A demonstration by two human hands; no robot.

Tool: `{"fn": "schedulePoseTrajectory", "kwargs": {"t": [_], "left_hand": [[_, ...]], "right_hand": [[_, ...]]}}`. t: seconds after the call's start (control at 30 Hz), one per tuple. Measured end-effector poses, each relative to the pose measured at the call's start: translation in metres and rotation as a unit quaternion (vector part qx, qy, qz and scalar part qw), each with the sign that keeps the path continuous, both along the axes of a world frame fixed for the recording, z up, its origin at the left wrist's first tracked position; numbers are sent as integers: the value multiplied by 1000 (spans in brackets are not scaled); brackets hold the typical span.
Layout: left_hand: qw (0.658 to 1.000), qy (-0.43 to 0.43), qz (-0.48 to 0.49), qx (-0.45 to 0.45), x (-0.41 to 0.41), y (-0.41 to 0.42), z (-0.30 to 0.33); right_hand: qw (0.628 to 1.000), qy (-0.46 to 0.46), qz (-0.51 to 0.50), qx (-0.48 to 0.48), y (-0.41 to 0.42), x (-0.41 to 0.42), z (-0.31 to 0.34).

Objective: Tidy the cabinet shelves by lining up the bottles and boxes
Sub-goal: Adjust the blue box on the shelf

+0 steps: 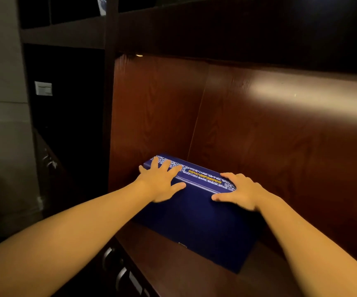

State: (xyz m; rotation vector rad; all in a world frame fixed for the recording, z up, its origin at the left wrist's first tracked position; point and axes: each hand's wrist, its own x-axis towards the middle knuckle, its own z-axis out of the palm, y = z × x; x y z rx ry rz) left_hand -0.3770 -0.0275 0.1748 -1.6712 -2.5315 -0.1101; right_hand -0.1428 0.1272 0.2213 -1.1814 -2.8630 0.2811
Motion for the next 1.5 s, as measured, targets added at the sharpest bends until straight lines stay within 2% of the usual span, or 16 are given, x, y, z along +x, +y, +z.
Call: {"fn": "schedulePoseTrajectory", "kwargs": {"t": [0.17,0.33,0.47,0.53,0.7,0.8,0.9,1.03,1.13,1.27,1.37,1.5], "left_hand": [[999,-10,-42,26,-14,11,-7],[996,-15,-83,3,-17,27,6],[994,-5,-68,89,3,31,15],[991,-47,-56,109,14,33,22],[975,-223,-15,14,47,40,46],[970,-238,-20,-34,64,39,62],[951,-293,-39,-92,73,36,73],[943,-276,-93,-159,81,39,76],[936,-264,-129,-194,87,38,75],[956,-219,-104,-166,94,36,68],[963,-171,-136,-158,98,39,64],[957,-140,-192,-167,99,43,64]], "right_hand": [[999,3,-50,-3,-14,2,-1],[990,5,-143,8,-34,7,-6],[974,1,-224,19,-52,7,-9],[964,-6,-264,24,-63,5,-10],[936,-25,-352,10,-100,-5,-13],[919,-32,-394,-8,-124,-18,-13],[905,-39,-422,-26,-150,-31,-11],[907,-34,-418,-39,-188,-43,-10],[913,7,-404,-46,-220,-53,-10],[926,114,-347,-98,-255,-61,-9],[933,186,-281,-129,-274,-61,-10],[950,196,-221,-104,-276,-36,-4]]}}
